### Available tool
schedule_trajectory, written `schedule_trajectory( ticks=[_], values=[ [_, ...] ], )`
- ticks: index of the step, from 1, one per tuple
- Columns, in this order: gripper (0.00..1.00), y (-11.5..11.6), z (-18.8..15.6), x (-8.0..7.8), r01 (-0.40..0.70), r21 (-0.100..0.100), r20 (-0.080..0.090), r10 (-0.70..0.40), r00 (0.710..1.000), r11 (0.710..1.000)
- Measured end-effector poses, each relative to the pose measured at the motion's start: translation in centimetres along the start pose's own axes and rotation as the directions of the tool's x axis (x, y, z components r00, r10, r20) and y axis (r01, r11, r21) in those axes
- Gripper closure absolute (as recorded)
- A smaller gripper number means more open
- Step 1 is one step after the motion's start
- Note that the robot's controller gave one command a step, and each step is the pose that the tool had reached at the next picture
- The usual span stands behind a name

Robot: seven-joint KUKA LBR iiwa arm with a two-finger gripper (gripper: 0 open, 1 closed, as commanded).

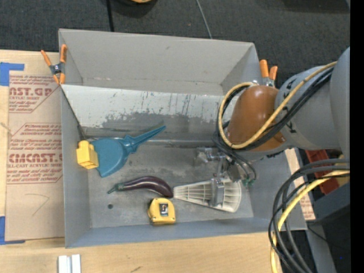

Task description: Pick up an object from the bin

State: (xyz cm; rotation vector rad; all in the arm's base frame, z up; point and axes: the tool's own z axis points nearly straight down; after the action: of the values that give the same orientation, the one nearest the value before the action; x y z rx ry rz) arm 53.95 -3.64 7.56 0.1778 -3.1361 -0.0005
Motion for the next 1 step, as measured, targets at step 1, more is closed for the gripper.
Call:
schedule_trajectory(
  ticks=[1],
  values=[
    [1.0,-1.28,0.58,-0.16,0.048,0.001,0.004,-0.048,0.999,0.999]
  ],
)
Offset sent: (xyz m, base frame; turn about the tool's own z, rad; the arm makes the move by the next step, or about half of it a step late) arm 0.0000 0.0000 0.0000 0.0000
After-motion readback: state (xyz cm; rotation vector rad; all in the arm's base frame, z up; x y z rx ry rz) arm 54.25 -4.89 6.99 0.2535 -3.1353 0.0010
